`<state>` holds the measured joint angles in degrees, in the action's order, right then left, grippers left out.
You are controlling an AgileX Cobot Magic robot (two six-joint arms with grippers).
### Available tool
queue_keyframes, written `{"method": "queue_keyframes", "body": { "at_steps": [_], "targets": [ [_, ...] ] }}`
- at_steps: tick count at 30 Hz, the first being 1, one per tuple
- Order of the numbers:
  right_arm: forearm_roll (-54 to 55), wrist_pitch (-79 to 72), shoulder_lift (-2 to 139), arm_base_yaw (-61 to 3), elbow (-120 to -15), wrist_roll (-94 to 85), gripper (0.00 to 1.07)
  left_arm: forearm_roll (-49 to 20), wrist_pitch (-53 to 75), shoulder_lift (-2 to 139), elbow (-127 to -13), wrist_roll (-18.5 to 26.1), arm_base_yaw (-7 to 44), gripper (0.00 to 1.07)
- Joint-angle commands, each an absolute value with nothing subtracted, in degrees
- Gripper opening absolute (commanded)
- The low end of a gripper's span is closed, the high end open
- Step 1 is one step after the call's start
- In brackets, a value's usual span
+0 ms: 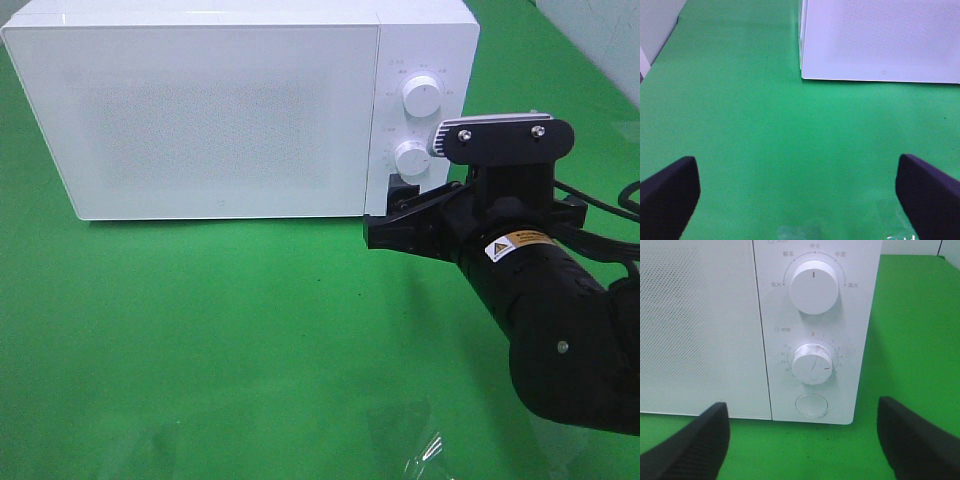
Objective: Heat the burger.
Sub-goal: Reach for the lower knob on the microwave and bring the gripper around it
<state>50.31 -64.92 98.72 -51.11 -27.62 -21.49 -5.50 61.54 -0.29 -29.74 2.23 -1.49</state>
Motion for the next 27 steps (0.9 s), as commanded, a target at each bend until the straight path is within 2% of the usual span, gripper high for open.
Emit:
{"method": "queue_keyframes", "body": {
  "at_steps": [1,9,15,27],
  "targets": [
    [49.73,-64.86,98.95,-50.82,-28.02,-20.97,0.76,-5.73,61.25,-1.2,-29.62,1.95,-1.72,0.99],
    [49.9,-65.15,98.95,-50.76,-28.53,-20.97,0.76,-5.73,61.25,-1.2,-29.62,1.95,-1.72,0.99],
    [49.56,-64.74,99.18,-48.01,-30.25,-20.8,0.76,-5.73,61.25,-1.2,-29.62,1.95,-1.72,0.99],
    [46.41,-64.86,107.31,-46.12,-36.73,-19.71,0.76,-5.73,61.25,-1.2,-29.62,2.01,-1.72,0.99]
  ]
}}
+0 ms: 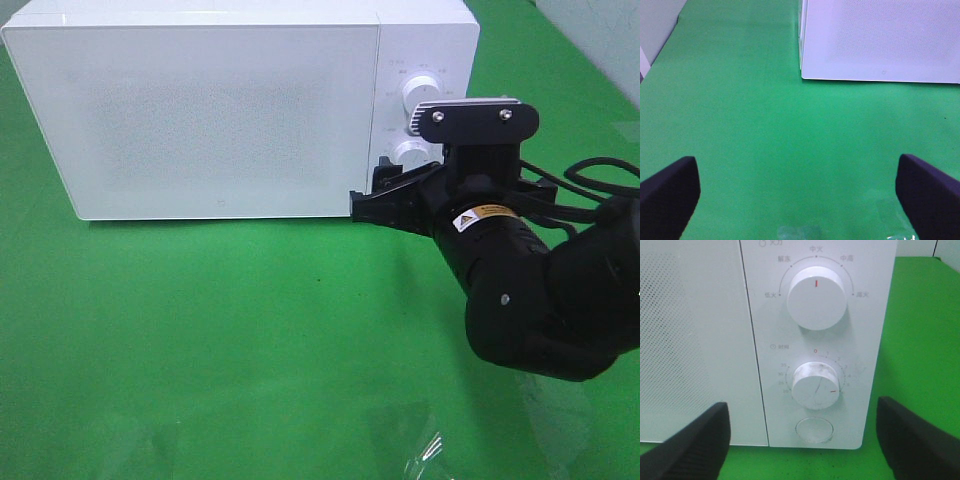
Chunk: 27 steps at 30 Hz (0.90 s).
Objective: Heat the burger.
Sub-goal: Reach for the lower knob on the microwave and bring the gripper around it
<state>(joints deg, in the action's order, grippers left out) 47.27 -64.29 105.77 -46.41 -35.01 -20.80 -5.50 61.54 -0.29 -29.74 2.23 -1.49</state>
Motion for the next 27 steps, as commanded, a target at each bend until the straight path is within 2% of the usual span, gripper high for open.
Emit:
{"method": "queue_keyframes", "body": {
  "at_steps": [1,20,27],
  "targets": [
    [46.41,-65.03,107.95,-46.07,-37.24,-19.48,0.76,-5.73,61.25,-1.2,-29.62,2.01,-1.72,0.99],
    [41.54,-62.57,117.23,-38.85,-46.64,-16.9,0.76,-5.73,61.25,-1.2,-29.62,2.01,-1.72,0.99],
    [40.11,-62.34,118.14,-38.1,-47.38,-16.67,0.76,-5.73,61.25,-1.2,-29.62,2.01,-1.72,0.99]
  ]
}}
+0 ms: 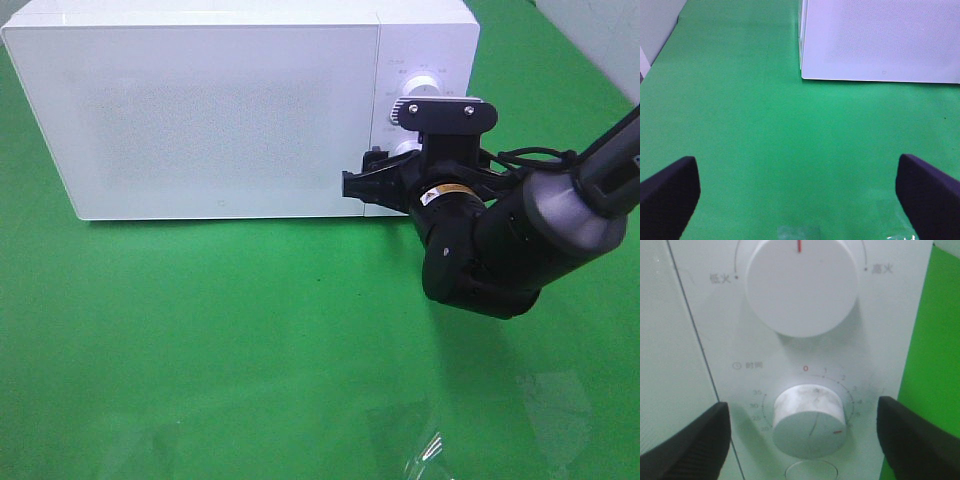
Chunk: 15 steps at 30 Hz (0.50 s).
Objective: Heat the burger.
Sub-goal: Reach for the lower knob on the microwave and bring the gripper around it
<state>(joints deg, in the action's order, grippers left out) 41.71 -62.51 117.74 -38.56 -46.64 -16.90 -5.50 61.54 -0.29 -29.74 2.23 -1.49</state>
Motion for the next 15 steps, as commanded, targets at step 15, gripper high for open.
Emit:
{"method": "queue_keyframes", "body": {
  "at_steps": [15],
  "targets": [
    [37.18,-62.34,118.77,-36.78,-47.84,-15.18,0.68,-5.73,61.25,-1.2,-29.62,2.01,-1.72,0.99]
  ]
}}
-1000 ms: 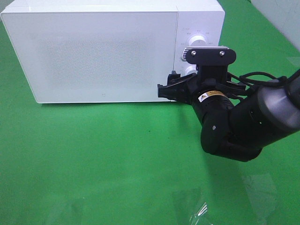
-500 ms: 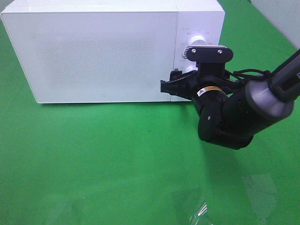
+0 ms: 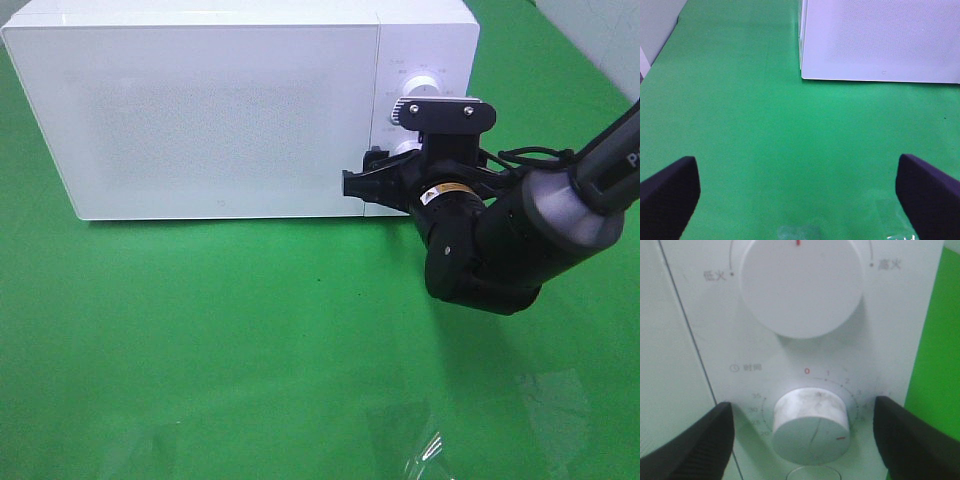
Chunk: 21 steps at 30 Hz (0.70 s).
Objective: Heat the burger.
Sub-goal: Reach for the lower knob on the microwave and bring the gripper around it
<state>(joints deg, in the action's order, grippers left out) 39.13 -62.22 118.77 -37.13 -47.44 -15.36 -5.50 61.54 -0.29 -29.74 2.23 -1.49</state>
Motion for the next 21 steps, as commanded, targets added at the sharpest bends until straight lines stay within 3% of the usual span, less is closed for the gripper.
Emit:
{"method": "queue_keyframes", "body": {
  "at_steps": [1,4,6,7,8,11,12,21],
  "targets": [
    [37.18,-61.54,118.77,-36.78,-47.84,-15.18,0.61,-5.73,61.25,-1.2,-29.62,2.01,-1.72,0.99],
    [37.18,-61.08,118.77,-36.78,-47.84,-15.18,0.57,-5.73,61.25,-1.2,-29.62,2.01,-1.72,0.99],
    [37.13,-61.02,118.77,-36.78,-47.84,-15.18,0.32,-5.73,61.25,-1.2,-29.62,2.01,-1.72,0.99],
    [37.13,-61.02,118.77,-36.78,-47.84,-15.18,0.32,-5.73,61.25,-1.2,-29.62,2.01,-1.72,0.99],
    [36.67,-61.13,118.77,-36.78,-47.84,-15.18,0.21,-5.73,61.25,-1.2,-29.62,2.01,-1.72,0.99],
    [35.98,-61.31,118.77,-36.78,-47.84,-15.18,0.13,-5.73,61.25,-1.2,-29.62,2.01,-1.72,0.99],
    [35.58,-62.11,118.77,-36.78,-47.84,-15.18,0.03,-5.73,61.25,-1.2,-29.62,2.01,-1.72,0.99],
    [35.41,-65.72,118.77,-36.96,-47.84,-13.18,0.0,-5.73,61.25,-1.2,-29.62,2.01,-1.72,0.99]
  ]
}}
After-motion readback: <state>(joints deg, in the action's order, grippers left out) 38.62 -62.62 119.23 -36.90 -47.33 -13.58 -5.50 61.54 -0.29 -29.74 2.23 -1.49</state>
